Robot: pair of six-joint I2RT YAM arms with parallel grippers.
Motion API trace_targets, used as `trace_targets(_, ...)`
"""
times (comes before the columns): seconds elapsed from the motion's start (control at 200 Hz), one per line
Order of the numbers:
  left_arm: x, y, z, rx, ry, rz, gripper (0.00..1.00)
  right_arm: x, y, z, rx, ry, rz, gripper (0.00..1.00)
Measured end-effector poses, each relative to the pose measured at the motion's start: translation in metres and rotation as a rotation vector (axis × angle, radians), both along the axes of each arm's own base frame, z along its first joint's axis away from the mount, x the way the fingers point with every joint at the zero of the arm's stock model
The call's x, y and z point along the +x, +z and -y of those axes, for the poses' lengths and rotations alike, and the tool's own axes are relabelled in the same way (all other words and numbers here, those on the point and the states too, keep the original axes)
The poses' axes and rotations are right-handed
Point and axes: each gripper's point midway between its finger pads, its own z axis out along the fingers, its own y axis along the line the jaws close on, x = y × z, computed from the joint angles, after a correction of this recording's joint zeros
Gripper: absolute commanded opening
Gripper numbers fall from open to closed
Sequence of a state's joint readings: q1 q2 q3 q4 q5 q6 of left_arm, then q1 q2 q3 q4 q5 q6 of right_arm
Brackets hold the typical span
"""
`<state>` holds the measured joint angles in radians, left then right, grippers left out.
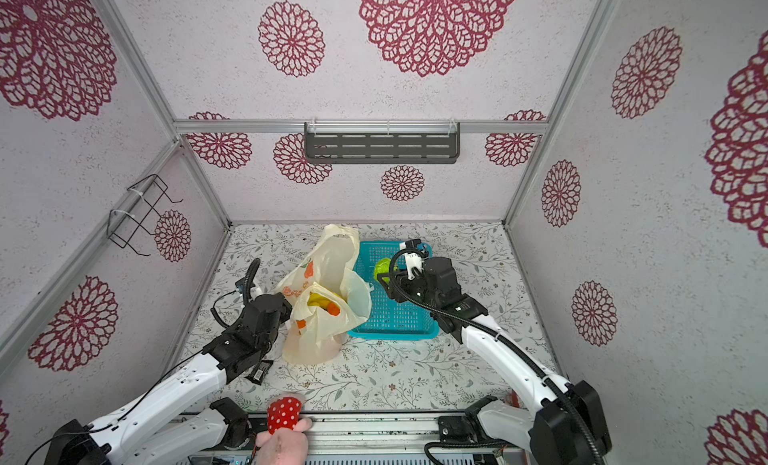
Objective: Place the fruits into the plastic bag
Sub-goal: 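Carry the chayote into the bag opening and open the right gripper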
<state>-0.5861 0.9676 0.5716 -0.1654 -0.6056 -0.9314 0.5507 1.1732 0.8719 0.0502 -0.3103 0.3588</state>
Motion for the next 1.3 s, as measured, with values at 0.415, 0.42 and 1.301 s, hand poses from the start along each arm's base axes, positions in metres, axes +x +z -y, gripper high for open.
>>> trace_targets(0.415,-0.001,0.005,0.001,-0.018,-0.007,0.016,0.00,-0.034,-0.063,-0.105,-0.090,0.341,-0.178,0.51)
trace_targets(0.42,-0.001,0.006,0.001,-0.018,-0.006,0.017,0.00,-0.034,-0.064,-0.105,-0.093,0.342,-0.180,0.52)
trace_targets(1.301,-0.003,0.009,-0.004,0.002,0.000,0.023,0.00,0.007,0.021,-0.045,-0.124,0.017,0.114,0.89)
